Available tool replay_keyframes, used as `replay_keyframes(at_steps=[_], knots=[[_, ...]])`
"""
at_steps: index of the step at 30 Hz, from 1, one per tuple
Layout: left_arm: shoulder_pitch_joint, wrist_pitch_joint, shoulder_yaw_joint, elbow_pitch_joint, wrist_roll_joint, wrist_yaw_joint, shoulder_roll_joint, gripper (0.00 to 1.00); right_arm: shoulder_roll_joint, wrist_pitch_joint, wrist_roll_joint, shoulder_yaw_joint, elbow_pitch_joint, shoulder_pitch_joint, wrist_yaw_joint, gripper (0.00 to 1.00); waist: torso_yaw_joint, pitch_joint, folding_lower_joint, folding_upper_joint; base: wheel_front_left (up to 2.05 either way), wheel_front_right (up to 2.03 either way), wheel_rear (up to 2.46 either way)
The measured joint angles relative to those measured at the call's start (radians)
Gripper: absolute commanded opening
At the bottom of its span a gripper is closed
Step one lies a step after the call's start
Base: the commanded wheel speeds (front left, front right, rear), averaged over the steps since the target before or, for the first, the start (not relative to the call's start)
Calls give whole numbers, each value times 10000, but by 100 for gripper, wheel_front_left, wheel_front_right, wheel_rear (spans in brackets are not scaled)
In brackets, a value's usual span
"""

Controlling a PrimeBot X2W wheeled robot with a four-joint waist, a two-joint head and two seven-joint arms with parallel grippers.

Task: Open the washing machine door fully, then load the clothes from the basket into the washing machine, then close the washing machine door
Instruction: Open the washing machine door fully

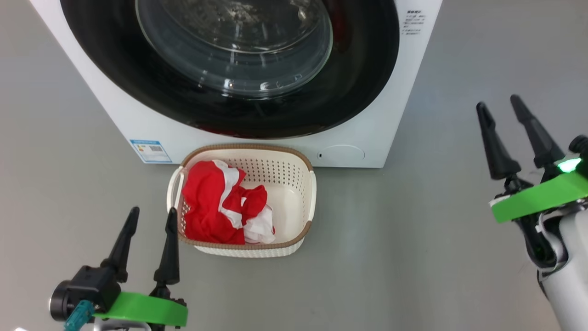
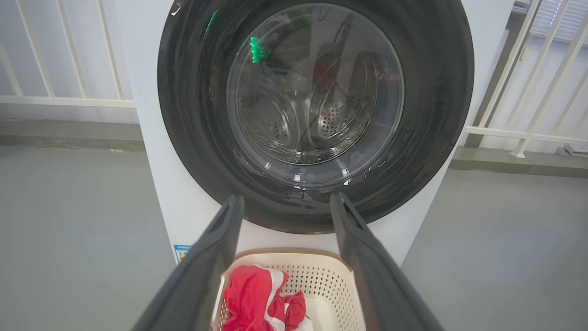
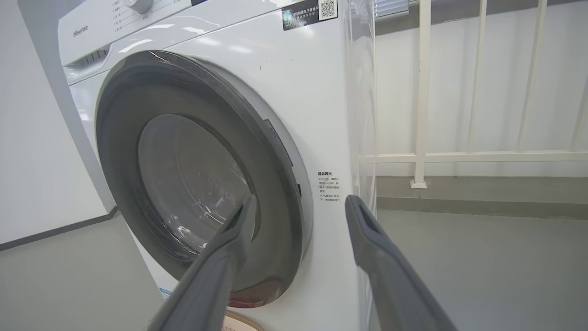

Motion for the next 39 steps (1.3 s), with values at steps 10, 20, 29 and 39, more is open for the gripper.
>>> replay_keyframes(at_steps=[10, 20, 29, 39], knots=[[-359, -2, -73, -349, -2, 213, -4, 100, -683, -46, 1858, 4, 424, -1303, 0, 100, 149, 691, 0, 0, 0, 0, 0], [-753, -40, -180, -765, 6, 378, -8, 100, -1482, 151, 4470, 807, 1523, -2843, 0, 2, 218, 1372, 0, 0, 0, 0, 0], [-1229, -42, -364, -941, 13, 566, -13, 100, -2065, 1126, 7214, 1662, 1799, -4419, 0, 0, 354, 2171, 0, 0, 0, 0, 0], [-1594, -42, -581, -1116, -8, 832, -25, 100, -2364, 3540, 10080, 1626, 2520, -5652, 0, 0, 692, 2859, 0, 0, 0, 0, 0]])
